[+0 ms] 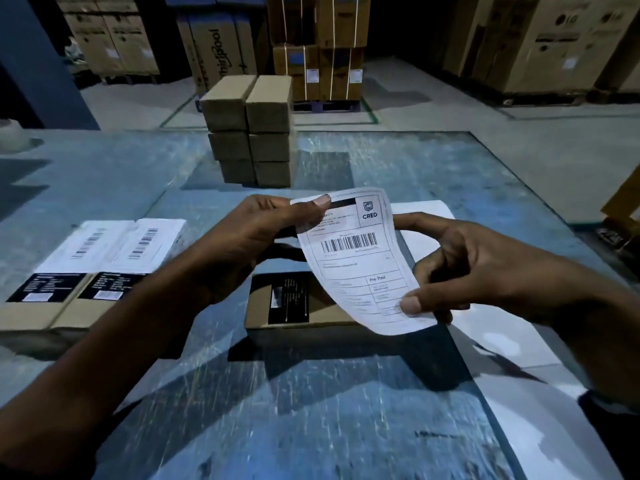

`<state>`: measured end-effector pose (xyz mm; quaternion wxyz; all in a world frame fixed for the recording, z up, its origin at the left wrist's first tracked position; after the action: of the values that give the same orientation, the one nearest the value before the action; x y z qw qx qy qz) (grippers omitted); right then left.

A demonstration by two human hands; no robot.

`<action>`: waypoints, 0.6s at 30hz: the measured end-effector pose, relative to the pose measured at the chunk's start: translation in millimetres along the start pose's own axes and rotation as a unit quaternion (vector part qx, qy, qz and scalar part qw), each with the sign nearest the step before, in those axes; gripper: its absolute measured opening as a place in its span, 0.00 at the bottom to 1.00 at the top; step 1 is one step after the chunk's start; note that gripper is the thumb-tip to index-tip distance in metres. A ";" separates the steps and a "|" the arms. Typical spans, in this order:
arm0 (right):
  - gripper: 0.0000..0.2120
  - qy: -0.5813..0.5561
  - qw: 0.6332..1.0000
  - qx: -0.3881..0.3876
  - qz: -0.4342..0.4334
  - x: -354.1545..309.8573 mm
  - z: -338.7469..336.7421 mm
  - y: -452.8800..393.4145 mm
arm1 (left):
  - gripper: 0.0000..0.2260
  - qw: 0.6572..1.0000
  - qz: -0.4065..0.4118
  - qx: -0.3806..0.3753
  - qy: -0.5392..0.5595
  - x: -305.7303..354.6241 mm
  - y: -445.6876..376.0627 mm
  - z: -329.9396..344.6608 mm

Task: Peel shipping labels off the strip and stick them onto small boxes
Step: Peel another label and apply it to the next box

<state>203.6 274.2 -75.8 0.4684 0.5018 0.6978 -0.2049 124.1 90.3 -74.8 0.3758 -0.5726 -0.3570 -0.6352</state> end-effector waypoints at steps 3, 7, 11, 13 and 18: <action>0.43 -0.025 0.999 -0.026 0.011 1.7 8.5 3.1 | 0.14 0.999 0.022 -0.005 -0.038 4.4 2.3 0.7; 0.42 -0.021 0.999 -0.022 0.040 6.9 10.4 5.6 | 0.12 0.994 0.027 -0.018 -0.107 -1.3 3.2 4.8; 0.37 0.001 0.999 -0.027 0.046 3.7 9.3 6.0 | 0.11 0.992 0.028 -0.028 -0.121 -5.4 4.5 5.2; 0.41 -0.003 0.999 -0.016 0.050 0.2 6.4 8.1 | 0.11 0.992 0.029 -0.033 -0.117 -8.1 4.7 5.9; 0.46 -0.010 0.998 0.035 0.061 -0.2 5.3 22.9 | 0.14 0.992 0.043 -0.055 -0.102 -10.4 4.0 8.2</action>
<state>226.4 279.6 -74.0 0.4693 0.5569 0.6538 -0.2051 132.1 96.5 -84.4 0.3322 -0.6691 -0.3330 -0.5754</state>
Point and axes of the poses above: each hand's wrist, its own y-axis away from the middle knuckle, its own z-axis out of the palm, x = y × z, the point moved 10 cm from there along -y, towards the middle knuckle, and after that the axes turned 11 degrees about y, right-handed, at the moved point
